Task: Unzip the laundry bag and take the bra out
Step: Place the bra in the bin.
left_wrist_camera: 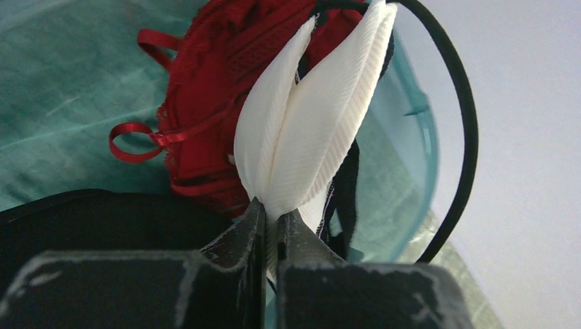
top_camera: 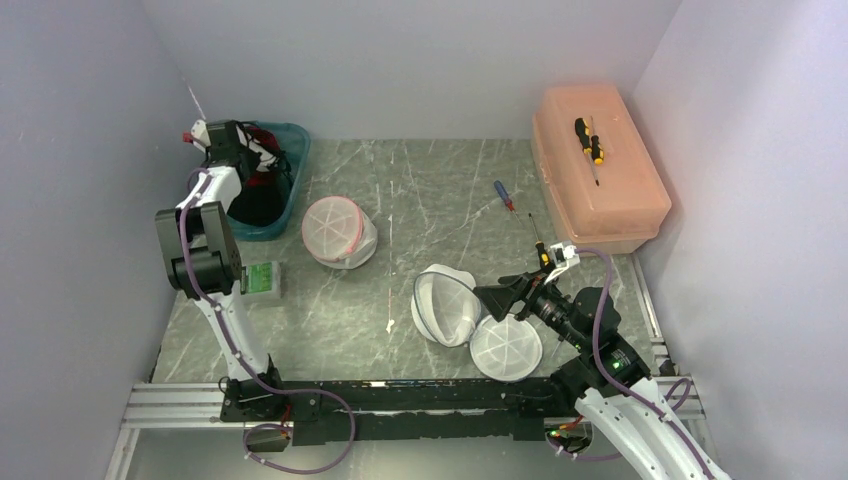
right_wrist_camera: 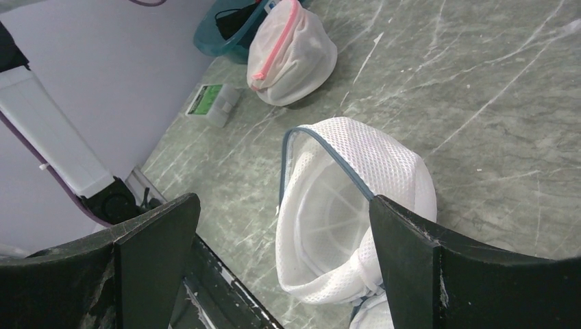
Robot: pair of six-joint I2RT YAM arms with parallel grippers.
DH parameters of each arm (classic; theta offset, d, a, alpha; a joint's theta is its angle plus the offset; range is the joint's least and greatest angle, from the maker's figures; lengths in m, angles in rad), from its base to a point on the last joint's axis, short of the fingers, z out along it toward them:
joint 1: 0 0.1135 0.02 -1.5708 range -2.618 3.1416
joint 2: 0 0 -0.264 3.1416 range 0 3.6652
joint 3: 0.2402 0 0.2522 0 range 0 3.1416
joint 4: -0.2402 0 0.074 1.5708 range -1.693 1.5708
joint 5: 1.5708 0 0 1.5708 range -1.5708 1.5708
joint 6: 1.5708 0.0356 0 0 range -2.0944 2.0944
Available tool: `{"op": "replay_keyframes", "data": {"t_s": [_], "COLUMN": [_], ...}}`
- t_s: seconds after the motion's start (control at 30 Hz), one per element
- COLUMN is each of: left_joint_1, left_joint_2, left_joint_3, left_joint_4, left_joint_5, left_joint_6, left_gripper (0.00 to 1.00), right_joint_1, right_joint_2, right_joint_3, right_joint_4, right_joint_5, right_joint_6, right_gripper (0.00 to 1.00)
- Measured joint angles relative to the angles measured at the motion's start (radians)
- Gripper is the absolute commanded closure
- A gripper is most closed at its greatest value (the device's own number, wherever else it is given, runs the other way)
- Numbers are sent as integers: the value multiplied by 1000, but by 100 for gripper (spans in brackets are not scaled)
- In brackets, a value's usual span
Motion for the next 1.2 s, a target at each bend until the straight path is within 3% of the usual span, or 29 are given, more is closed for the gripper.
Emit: {"op": "replay_keyframes", "data": {"t_s": [0.23, 0.3, 0.5, 0.73, 0.93, 1.03, 1.07, 1.2], "left_joint_1": [-19, -26, -34, -40, -43, -47, -49, -53], "left_joint_2": [81, 85, 85, 78, -34, -133, -165, -222], "left_joint_3": [13, 13, 13, 11, -16, -43, -45, -20], "left_joint_4": [-24, -25, -26, -71, -156, -179, -182, -161], "left_joint_5": [-32, -34, -39, -81, -116, -129, -129, -100], "left_joint_6": [0, 0, 11, 29, 35, 34, 35, 42], "left_gripper": [94, 86, 47, 32, 32, 37, 43, 86], "right_joint_1": [0, 0, 0, 0, 0, 0, 0, 0], "right_joint_2": [3, 4, 5, 15, 24, 26, 26, 26], "right_joint_3": [0, 0, 0, 0, 0, 0, 0, 0], "right_joint_4": [-3, -3, -4, -3, -3, -2, -2, -2], "right_joint_5": [2, 3, 4, 3, -1, -6, -6, -13], "right_joint_6": [-6, -6, -6, -6, -6, -5, -5, -5], "right_gripper": [2, 2, 2, 2, 2, 2, 2, 2]}}
